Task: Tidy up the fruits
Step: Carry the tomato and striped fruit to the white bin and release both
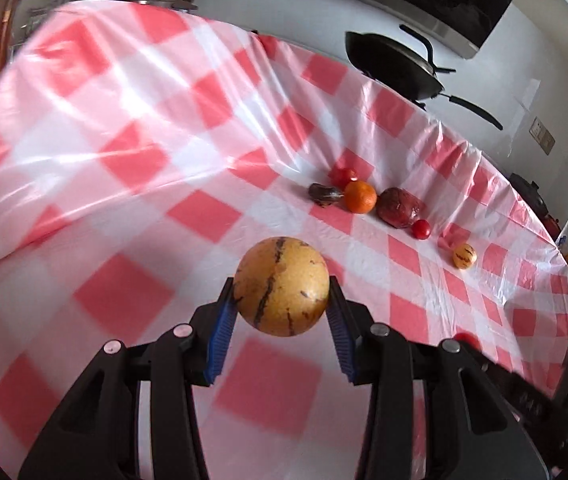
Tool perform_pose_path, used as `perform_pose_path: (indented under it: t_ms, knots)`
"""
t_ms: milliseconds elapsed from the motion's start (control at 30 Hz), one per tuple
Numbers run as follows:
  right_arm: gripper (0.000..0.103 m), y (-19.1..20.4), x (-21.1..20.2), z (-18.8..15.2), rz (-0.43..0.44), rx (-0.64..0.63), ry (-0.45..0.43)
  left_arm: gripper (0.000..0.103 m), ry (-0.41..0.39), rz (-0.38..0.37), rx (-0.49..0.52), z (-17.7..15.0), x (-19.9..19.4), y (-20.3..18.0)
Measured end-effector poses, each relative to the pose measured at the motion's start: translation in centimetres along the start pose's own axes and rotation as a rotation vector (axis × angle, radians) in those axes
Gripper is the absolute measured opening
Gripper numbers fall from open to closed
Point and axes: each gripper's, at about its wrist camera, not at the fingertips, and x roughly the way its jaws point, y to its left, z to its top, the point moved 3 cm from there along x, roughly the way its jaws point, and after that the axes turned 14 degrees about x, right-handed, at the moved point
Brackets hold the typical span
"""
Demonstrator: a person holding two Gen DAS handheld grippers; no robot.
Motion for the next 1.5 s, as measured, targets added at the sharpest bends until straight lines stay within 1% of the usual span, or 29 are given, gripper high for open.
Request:
perform_pose_path:
  t_ms: [67, 167, 267, 367, 533, 600, 700, 800, 933, 1200, 1333, 1367, 1400, 1467, 1500]
  knots:
    - [0.035, 1.1, -0.7, -2.3, 0.02, -0.002, 0.031, 0.044, -0.01, 0.025, 0.006, -1.0, -1.7, 1.0]
    - [0.035, 2.4, -1.2, -4.9, 0.035, -0.016, 0.076, 0.044, -0.022, 0.018, -0.001, -2.3, -4.3, 2.6]
    - [0.035, 3.8, -1.7, -7.1, 0.053, -0.052, 0.103, 0.044, -0.043, 0.038, 0.04, -3.0, -6.8, 3.8]
    - [0.035, 5.0, -2.1, -8.9, 0.067, -0.087, 0.122, 0.044, -0.054, 0.054, 0.075, -4.0, -9.0, 4.9]
    - [0.035, 6.8, -2.3, -11.0, 0.095, -0.128, 0.15, 0.044, -0.027, 0.058, 0.096, -7.2, -11.3, 7.3]
    - [0.035, 7.8, -2.4, -12.1, 0.11, -0.161, 0.164, 0.044, -0.03, 0.066, 0.094, -8.3, -12.5, 8.3]
    - [0.035, 9.4, -2.4, -13.7, 0.123, -0.218, 0.184, 0.044, -0.059, 0.08, 0.087, -9.6, -14.8, 10.1]
    - [0.035, 11.3, -2.2, -15.7, 0.141, -0.277, 0.214, 0.044, -0.089, 0.103, 0.095, -10.0, -16.7, 11.3]
    - [0.035, 13.9, -2.3, -18.4, 0.166, -0.369, 0.248, 0.044, -0.103, 0.139, 0.101, -10.6, -18.5, 12.8]
    - [0.035, 19.1, -2.6, -25.0, 0.253, -0.566, 0.341, 0.044, -0.081, 0.224, 0.02, -13.9, -22.0, 18.2]
    - [0.035, 21.1, -2.5, -28.7, 0.287, -0.674, 0.401, 0.044, -0.029, 0.272, -0.05, -16.4, -22.7, 21.7]
    - [0.036, 21.7, -2.4, -30.1, 0.294, -0.719, 0.416, 0.044, -0.014, 0.283, -0.07, -17.1, -22.7, 22.5]
    - [0.036, 22.1, -2.7, -30.8, 0.303, -0.754, 0.399, 0.044, -0.001, 0.289, -0.084, -17.6, -22.7, 23.1]
    - [0.036, 23.0, -3.0, -32.4, 0.332, -0.815, 0.416, 0.044, 0.033, 0.301, -0.124, -19.0, -22.4, 24.5]
    - [0.036, 23.3, -3.0, -33.0, 0.344, -0.825, 0.442, 0.044, 0.048, 0.304, -0.15, -19.7, -22.2, 25.3]
